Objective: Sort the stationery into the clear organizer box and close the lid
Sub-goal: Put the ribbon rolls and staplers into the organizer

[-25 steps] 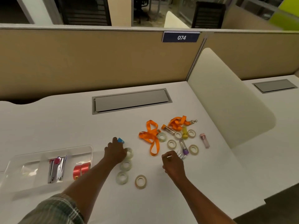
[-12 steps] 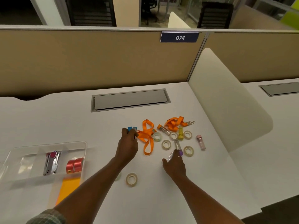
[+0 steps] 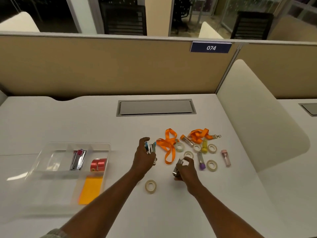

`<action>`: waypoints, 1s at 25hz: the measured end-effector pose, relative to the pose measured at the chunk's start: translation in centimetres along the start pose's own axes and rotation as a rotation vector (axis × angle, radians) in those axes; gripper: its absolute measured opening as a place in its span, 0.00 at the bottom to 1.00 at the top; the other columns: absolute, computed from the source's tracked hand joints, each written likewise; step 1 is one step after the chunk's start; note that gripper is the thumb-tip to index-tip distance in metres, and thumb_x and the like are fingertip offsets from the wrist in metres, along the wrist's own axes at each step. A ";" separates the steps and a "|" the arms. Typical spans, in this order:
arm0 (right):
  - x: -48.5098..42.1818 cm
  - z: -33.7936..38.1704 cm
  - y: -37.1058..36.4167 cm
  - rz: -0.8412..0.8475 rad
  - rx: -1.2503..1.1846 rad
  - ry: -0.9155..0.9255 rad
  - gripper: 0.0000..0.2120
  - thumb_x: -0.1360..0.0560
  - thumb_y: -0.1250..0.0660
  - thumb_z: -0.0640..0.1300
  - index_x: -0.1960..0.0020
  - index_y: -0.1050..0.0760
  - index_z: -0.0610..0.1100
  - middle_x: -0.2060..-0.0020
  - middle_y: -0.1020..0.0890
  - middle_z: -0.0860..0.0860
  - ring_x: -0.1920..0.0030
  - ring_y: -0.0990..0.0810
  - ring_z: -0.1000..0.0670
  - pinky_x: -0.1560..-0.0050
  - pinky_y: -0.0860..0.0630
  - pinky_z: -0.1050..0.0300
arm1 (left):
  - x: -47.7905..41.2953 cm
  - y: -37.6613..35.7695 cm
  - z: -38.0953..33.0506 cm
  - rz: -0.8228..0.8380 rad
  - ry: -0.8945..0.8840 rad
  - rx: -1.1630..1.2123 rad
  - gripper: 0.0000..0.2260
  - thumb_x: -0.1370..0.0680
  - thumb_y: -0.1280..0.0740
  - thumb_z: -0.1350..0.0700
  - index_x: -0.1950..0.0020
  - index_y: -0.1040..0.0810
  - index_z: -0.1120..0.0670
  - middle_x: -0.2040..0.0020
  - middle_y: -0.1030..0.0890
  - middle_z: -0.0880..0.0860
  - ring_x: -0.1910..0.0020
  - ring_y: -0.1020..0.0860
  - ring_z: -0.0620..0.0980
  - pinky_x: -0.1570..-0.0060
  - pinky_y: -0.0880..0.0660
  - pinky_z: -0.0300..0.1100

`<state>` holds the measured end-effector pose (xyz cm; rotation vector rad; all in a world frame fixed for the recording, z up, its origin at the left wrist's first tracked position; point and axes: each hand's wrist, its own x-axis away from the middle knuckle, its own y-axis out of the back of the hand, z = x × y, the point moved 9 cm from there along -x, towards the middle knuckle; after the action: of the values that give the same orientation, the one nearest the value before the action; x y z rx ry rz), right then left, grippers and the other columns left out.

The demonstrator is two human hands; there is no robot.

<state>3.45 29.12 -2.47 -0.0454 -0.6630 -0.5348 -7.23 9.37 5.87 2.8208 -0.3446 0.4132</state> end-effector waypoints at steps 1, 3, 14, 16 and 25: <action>0.3 0.3 -1.2 0.057 -0.065 -0.009 0.19 0.25 0.33 0.42 0.37 0.33 0.52 0.56 0.18 0.40 0.64 0.17 0.45 0.63 0.17 0.52 | 0.2 0.4 0.4 0.014 0.037 0.042 0.29 0.24 0.35 0.67 0.31 0.38 0.40 0.50 0.24 0.56 0.57 0.16 0.57 0.68 0.21 0.37; 1.0 1.2 -3.8 0.177 -0.163 -0.003 0.15 0.25 0.35 0.43 0.40 0.30 0.47 0.59 0.20 0.41 0.64 0.19 0.47 0.61 0.18 0.51 | 0.5 1.3 1.1 0.025 0.104 0.104 0.35 0.23 0.34 0.66 0.25 0.44 0.39 0.49 0.25 0.56 0.55 0.17 0.59 0.65 0.19 0.41; 6.9 4.8 -19.8 0.463 -0.278 -0.085 0.15 0.20 0.44 0.41 0.40 0.21 0.40 0.53 0.17 0.37 0.55 0.17 0.38 0.44 0.22 0.39 | 1.5 11.4 4.8 -0.055 0.301 0.359 0.13 0.23 0.36 0.61 0.40 0.29 0.48 0.55 0.21 0.59 0.67 0.22 0.51 0.71 0.26 0.41; 7.6 4.9 -22.2 0.433 -0.230 -0.096 0.14 0.21 0.44 0.39 0.41 0.22 0.39 0.53 0.17 0.38 0.56 0.18 0.39 0.52 0.20 0.46 | 1.5 14.2 5.9 -0.095 0.308 0.372 0.14 0.22 0.34 0.60 0.40 0.29 0.48 0.57 0.21 0.58 0.68 0.24 0.50 0.73 0.27 0.40; 8.3 4.4 -33.1 0.378 0.046 -0.081 0.11 0.19 0.39 0.41 0.38 0.27 0.49 0.48 0.17 0.41 0.52 0.16 0.42 0.46 0.17 0.44 | -0.4 26.2 10.0 -0.266 0.278 0.177 0.19 0.23 0.35 0.66 0.38 0.29 0.47 0.51 0.22 0.54 0.59 0.23 0.51 0.69 0.25 0.40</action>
<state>-9.76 -2.40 1.78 -0.1466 -0.7250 -0.1541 -12.20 -17.98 2.50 2.8678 0.1289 0.7961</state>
